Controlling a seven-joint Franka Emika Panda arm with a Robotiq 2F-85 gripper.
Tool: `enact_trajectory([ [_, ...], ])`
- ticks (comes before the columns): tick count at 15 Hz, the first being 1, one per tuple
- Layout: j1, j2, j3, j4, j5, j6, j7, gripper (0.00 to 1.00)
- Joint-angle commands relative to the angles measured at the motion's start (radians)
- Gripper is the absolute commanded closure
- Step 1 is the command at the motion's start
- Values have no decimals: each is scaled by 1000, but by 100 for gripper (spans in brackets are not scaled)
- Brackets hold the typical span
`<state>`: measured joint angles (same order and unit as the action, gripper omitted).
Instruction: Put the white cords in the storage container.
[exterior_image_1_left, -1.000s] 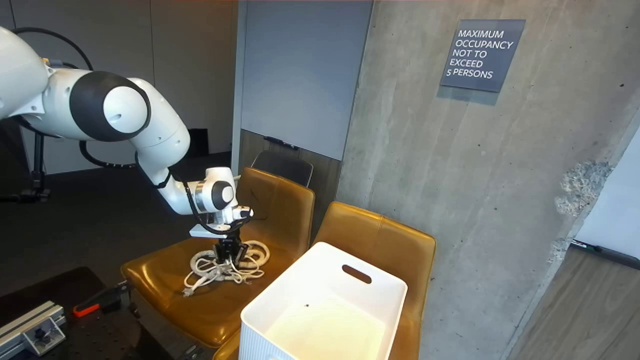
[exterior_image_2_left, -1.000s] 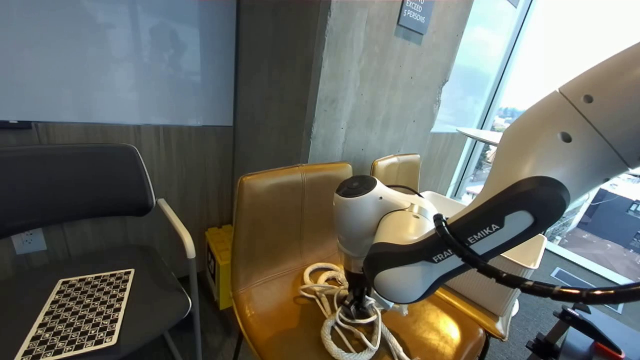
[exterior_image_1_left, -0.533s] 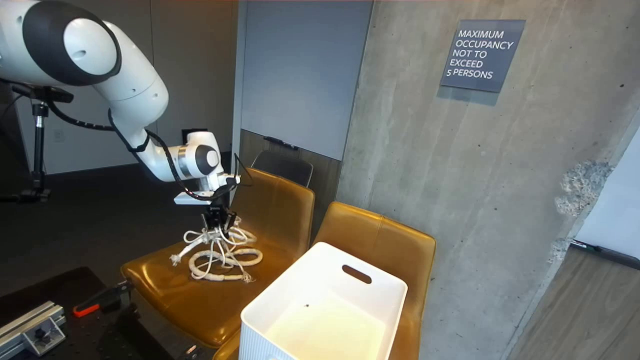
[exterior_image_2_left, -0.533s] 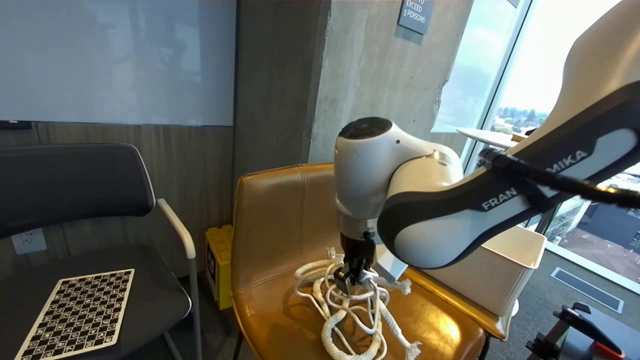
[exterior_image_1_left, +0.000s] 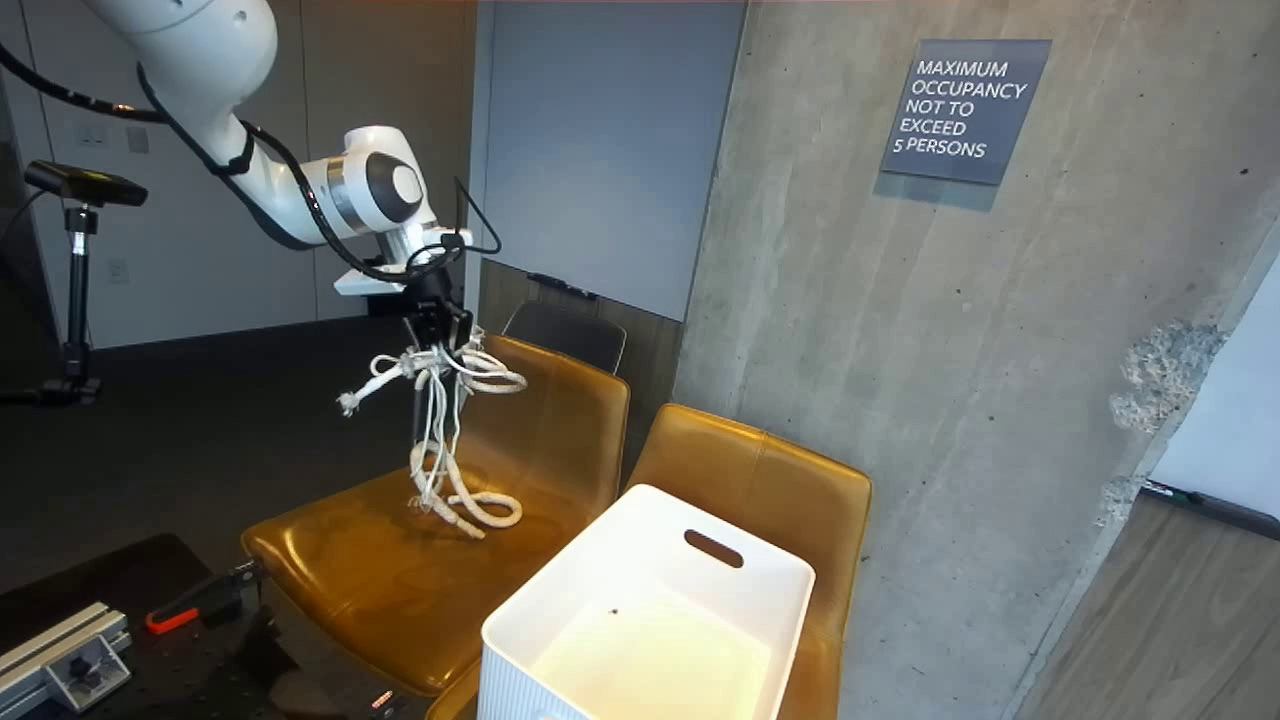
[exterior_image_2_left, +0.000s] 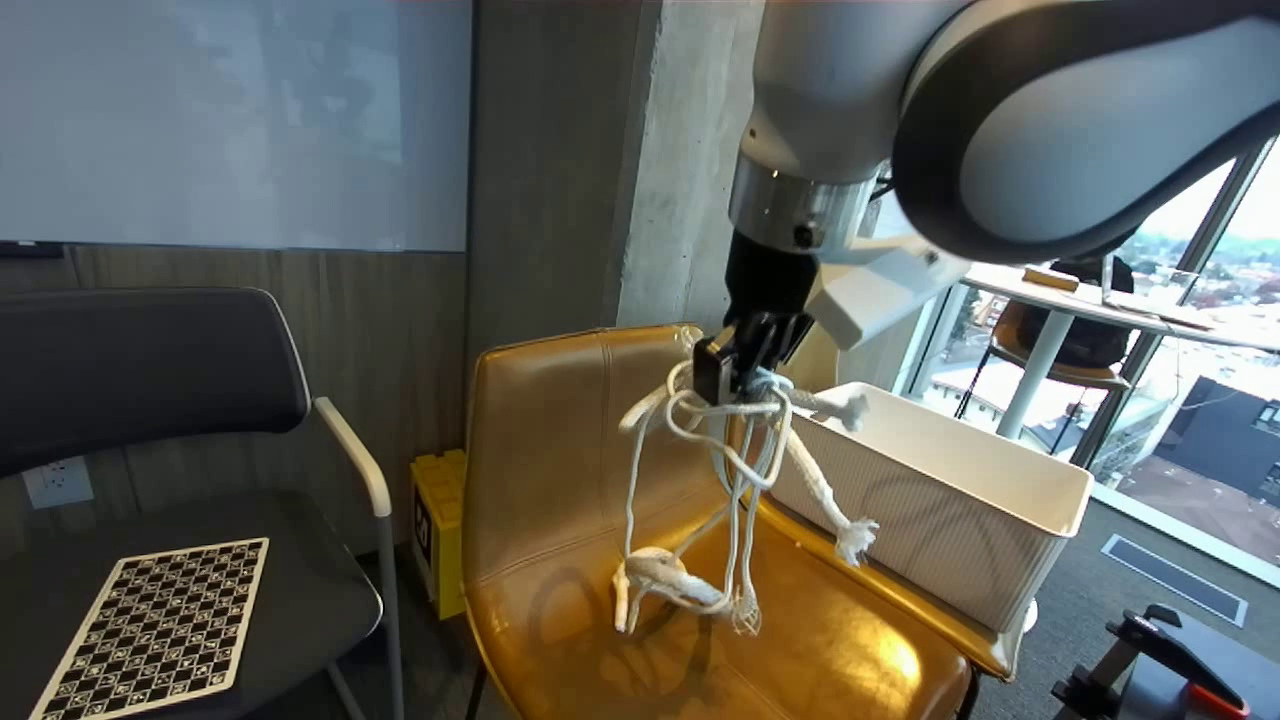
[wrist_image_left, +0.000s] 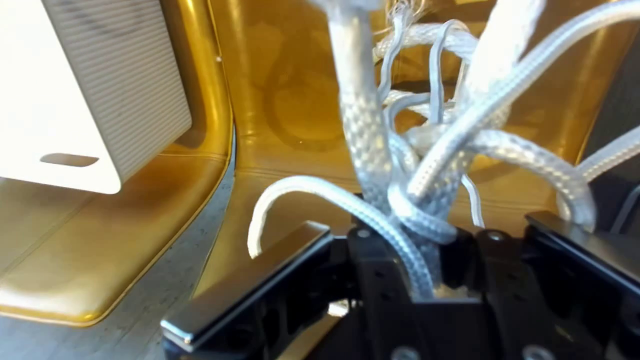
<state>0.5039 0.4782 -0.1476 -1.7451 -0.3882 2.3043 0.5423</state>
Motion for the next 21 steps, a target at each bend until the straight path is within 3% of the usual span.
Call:
enact_trajectory([
  [1, -58, -199, 38, -78, -23, -65, 53, 96],
  [10, -273, -536, 145, -6, 18, -295, -2, 96],
  [15, -362, -589, 194, 39, 22, -357, -21, 96],
  [21, -421, -542, 205, 106, 5, -361, -18, 96],
])
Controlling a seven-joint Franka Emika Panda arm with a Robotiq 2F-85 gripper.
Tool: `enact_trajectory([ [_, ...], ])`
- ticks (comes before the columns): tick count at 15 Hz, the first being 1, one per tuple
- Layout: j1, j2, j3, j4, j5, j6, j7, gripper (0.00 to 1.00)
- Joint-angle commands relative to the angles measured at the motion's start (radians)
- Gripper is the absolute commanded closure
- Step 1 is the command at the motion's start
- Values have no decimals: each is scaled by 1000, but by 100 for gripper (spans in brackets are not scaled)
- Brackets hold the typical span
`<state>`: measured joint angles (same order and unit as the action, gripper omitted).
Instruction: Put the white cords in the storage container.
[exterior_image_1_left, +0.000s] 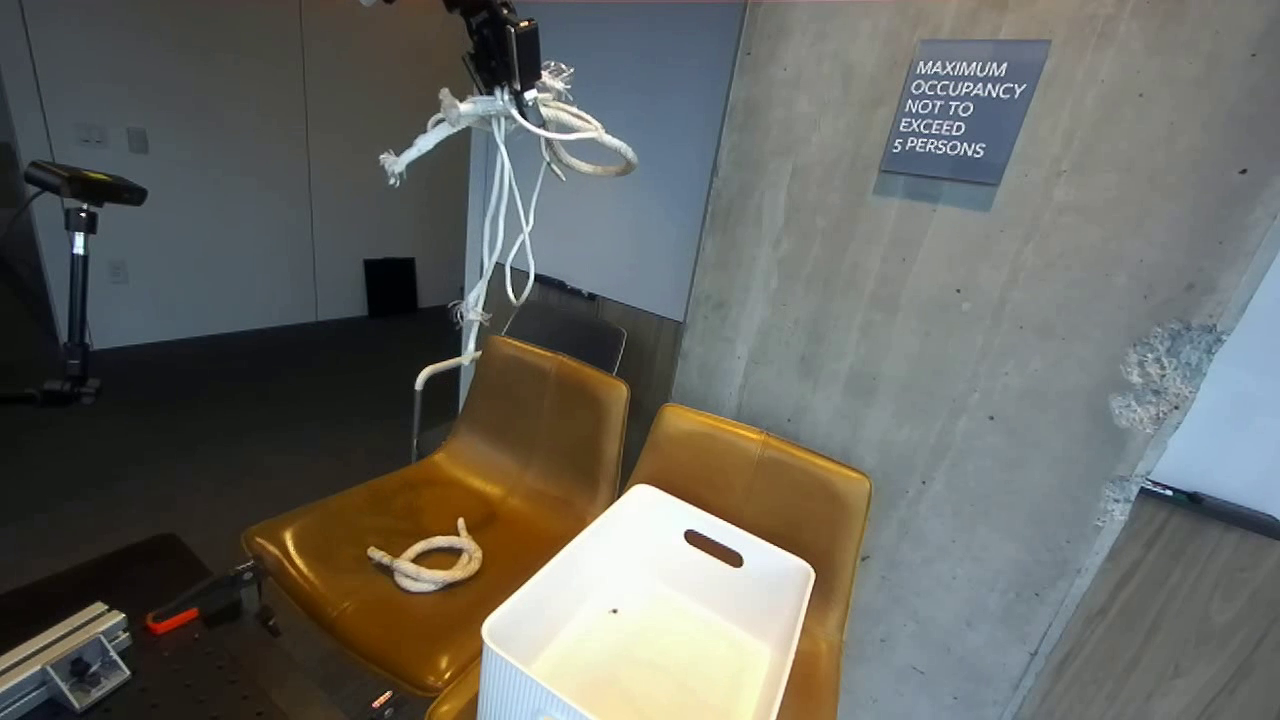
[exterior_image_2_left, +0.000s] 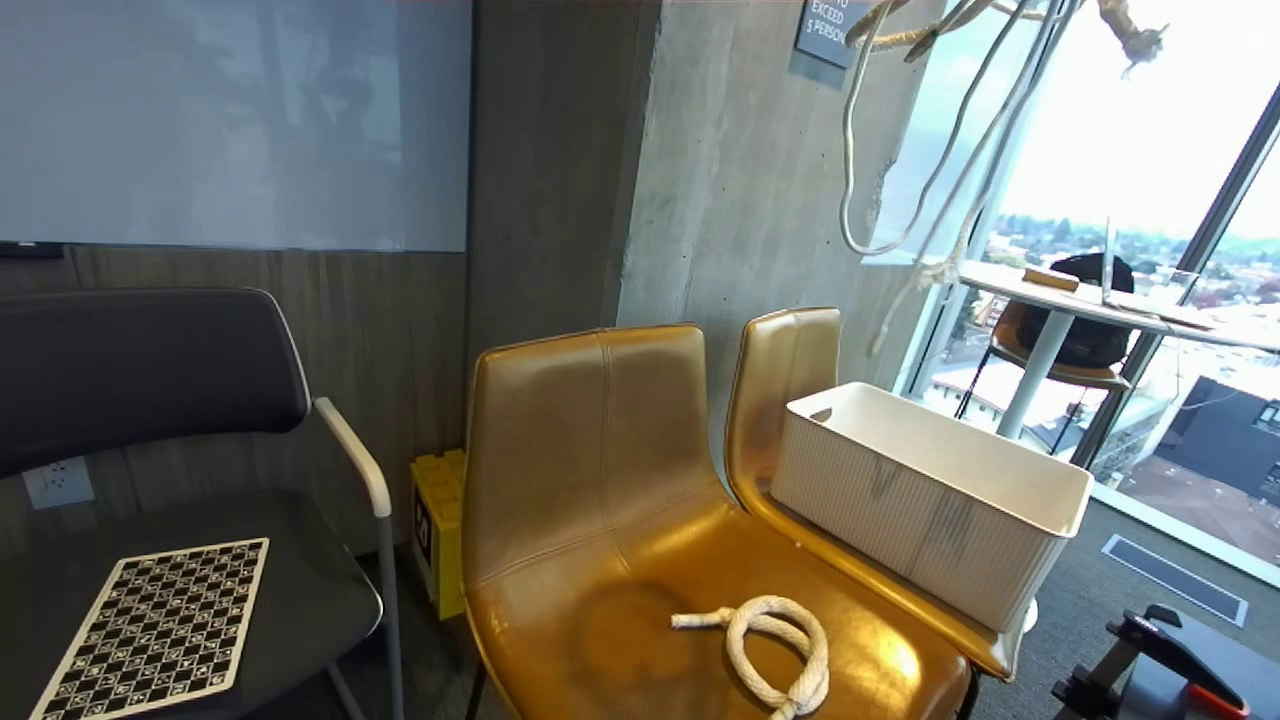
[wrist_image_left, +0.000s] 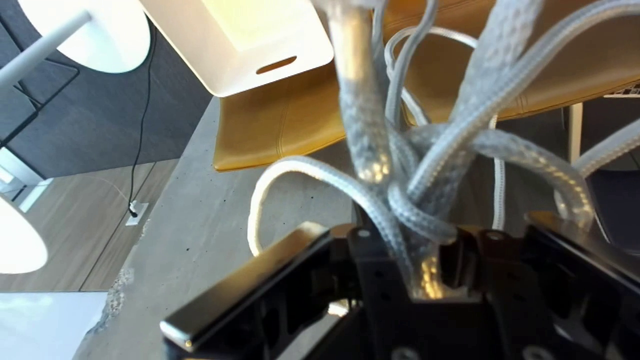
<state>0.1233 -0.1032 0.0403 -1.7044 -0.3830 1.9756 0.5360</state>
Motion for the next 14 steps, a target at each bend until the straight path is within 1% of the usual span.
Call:
enact_trajectory([
  [1, -50, 54, 11, 80, 6, -34, -18, 96],
  [4, -80, 112, -13, 152, 80, -76, -70, 96],
  [6, -105, 160, -35, 222, 125, -121, -98, 96],
  [10, -169, 256, -98, 361, 216, -210, -158, 96],
  [12, -202, 303, -128, 409, 260, -245, -192, 96],
  [14, -233, 344, -151, 433, 294, -258, -219, 96],
])
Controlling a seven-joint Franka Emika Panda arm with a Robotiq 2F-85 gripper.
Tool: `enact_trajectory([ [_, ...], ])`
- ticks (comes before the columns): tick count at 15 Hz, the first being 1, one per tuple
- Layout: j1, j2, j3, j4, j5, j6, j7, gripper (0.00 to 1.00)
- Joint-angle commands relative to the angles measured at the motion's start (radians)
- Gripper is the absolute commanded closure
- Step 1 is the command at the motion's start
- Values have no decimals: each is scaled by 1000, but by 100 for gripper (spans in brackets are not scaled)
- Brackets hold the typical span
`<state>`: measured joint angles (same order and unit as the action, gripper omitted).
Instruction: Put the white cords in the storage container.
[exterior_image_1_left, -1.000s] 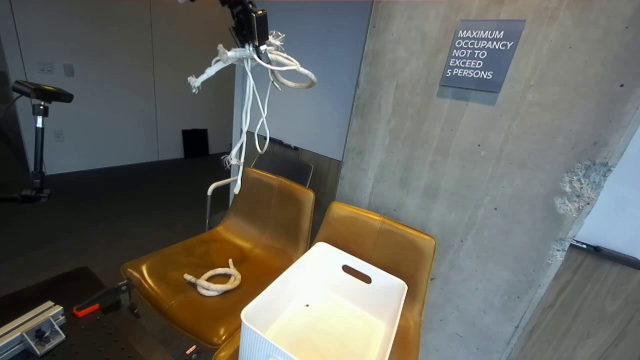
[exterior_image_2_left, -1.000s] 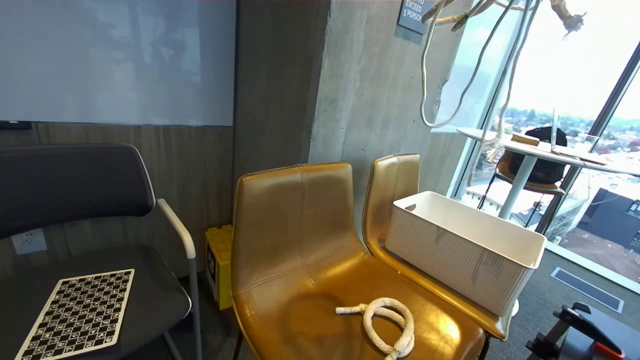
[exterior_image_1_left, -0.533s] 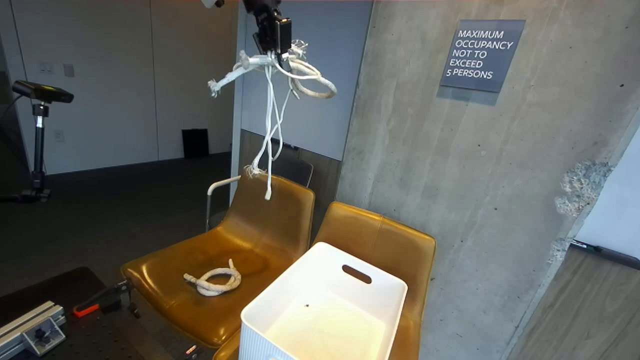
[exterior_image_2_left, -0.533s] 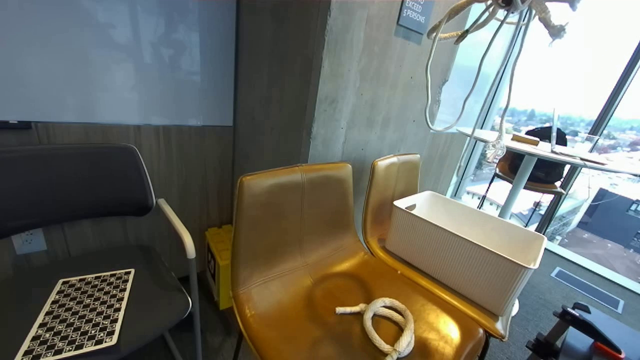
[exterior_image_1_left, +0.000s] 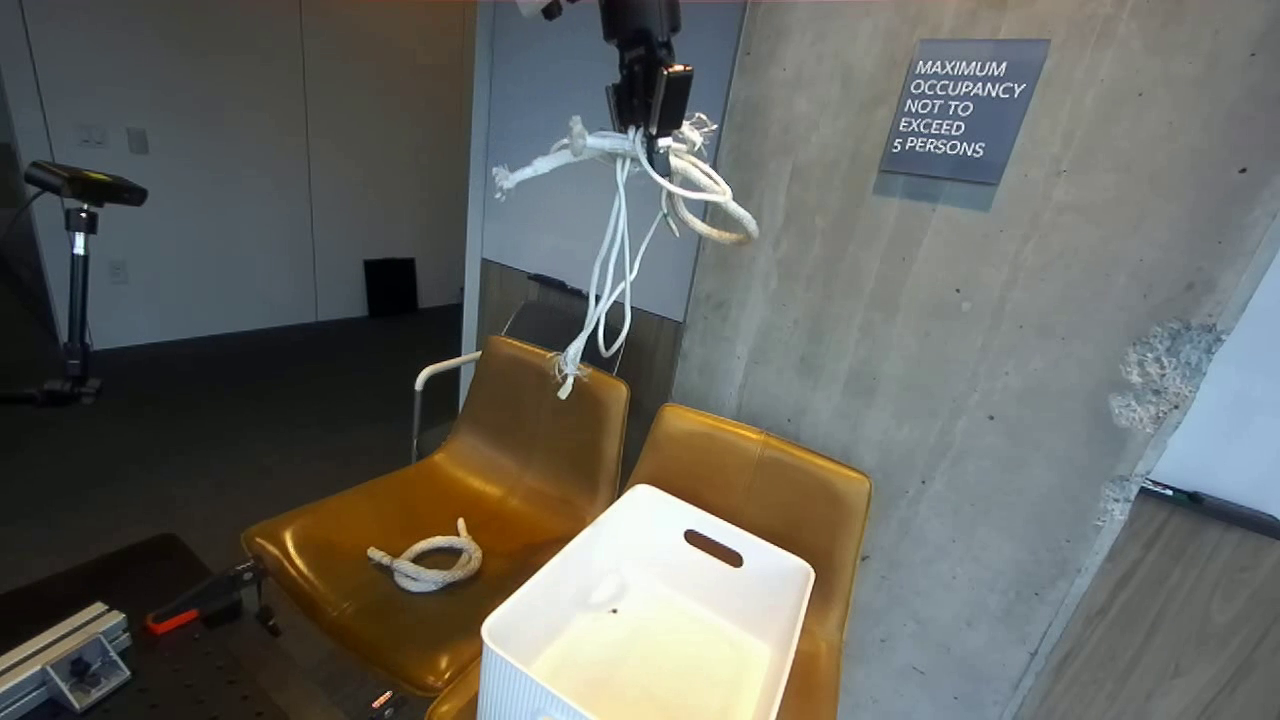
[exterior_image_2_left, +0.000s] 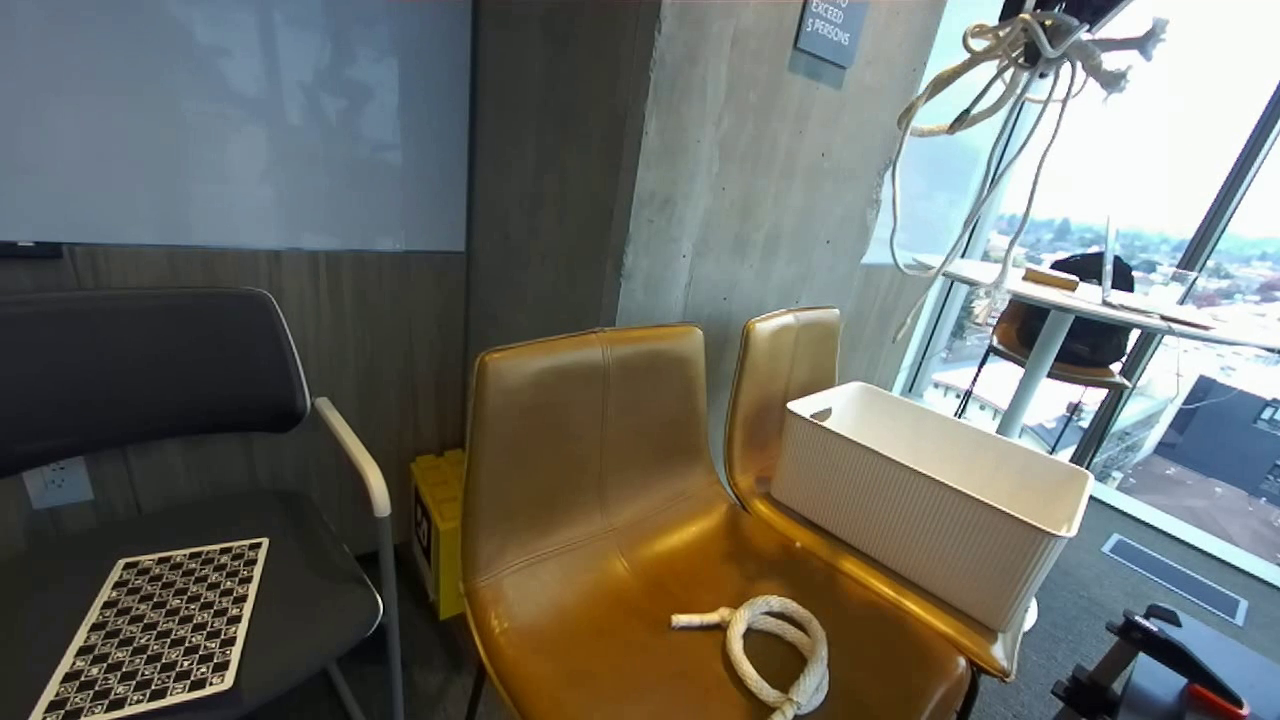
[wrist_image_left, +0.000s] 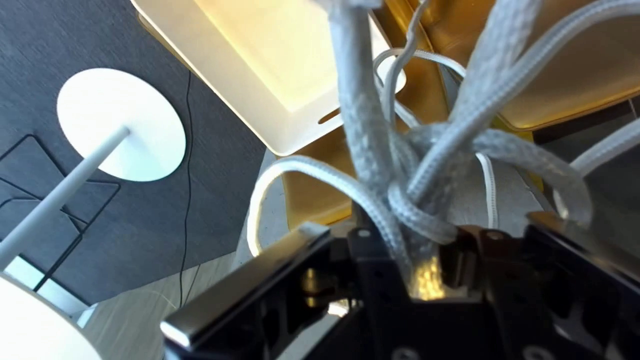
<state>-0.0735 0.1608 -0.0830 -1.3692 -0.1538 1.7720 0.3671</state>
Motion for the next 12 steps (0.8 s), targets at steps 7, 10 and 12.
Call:
enact_trajectory([
  [7, -153, 145, -54, -19, 145, 25, -142, 96],
  [10, -187, 149, -74, -94, 179, 90, -199, 96],
  [12, -203, 154, -81, -127, 204, 115, -233, 96],
])
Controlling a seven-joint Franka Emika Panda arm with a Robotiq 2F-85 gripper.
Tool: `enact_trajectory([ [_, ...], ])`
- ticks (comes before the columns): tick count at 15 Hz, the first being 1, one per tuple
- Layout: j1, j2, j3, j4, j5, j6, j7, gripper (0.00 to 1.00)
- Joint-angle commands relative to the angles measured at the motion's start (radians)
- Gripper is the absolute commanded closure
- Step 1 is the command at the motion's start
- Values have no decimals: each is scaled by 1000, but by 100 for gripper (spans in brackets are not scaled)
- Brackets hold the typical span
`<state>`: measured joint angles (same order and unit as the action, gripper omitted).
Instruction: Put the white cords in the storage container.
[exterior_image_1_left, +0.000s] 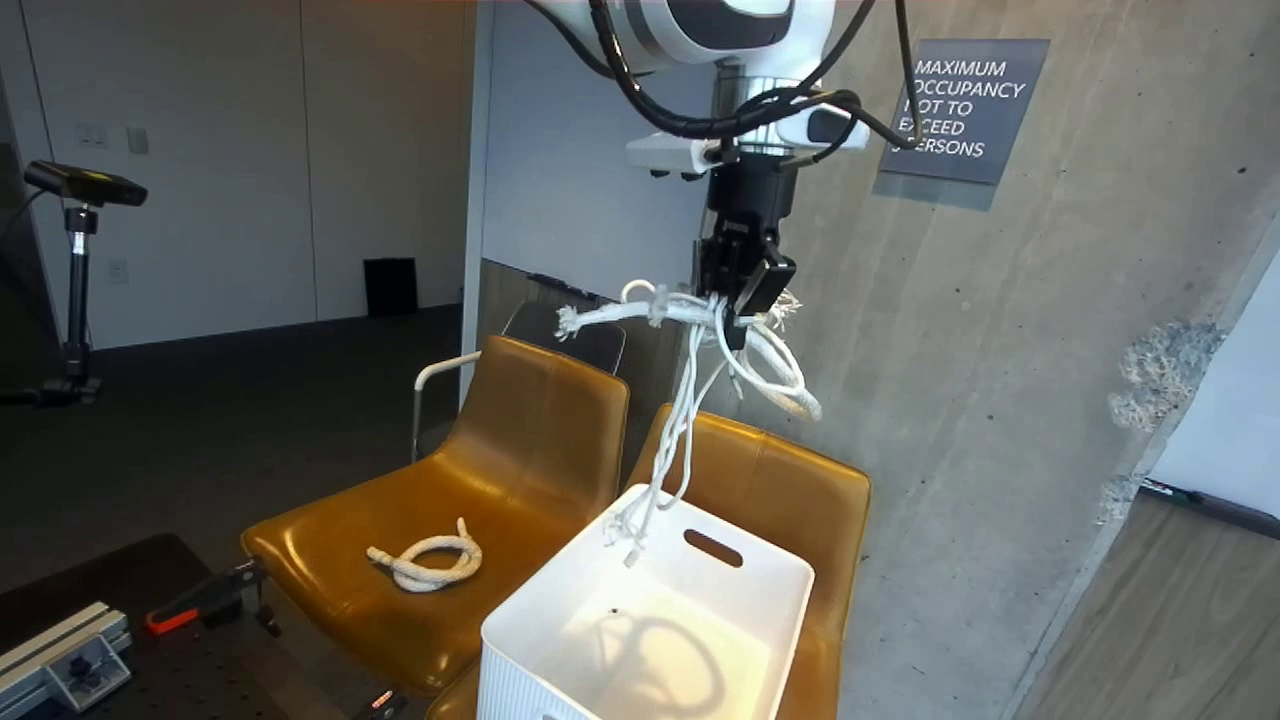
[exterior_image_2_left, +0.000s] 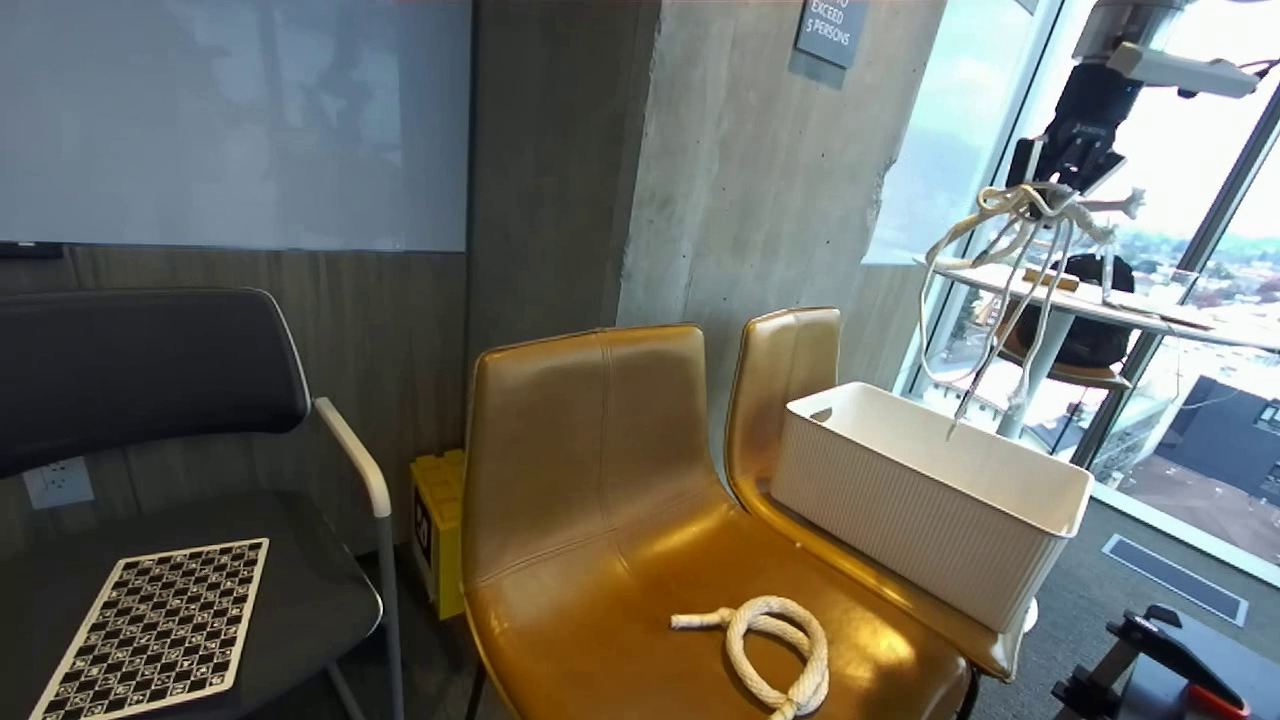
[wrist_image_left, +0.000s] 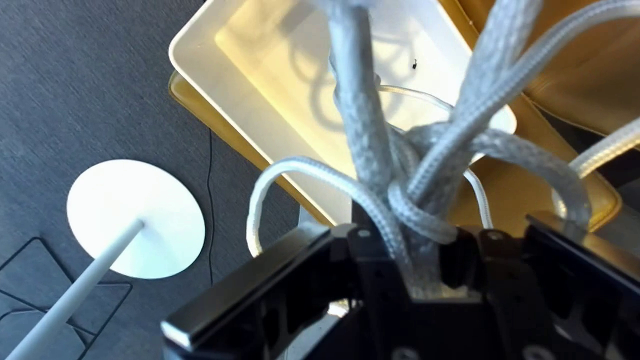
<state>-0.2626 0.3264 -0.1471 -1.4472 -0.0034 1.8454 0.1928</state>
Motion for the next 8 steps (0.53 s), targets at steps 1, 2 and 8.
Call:
enact_trajectory([
  [1, -16, -13, -21, -67, 61, 53, -72, 96],
  [2, -18, -12, -23, -79, 67, 60, -84, 96],
  [8, -9, -23, -26, -146, 53, 103, -124, 46],
])
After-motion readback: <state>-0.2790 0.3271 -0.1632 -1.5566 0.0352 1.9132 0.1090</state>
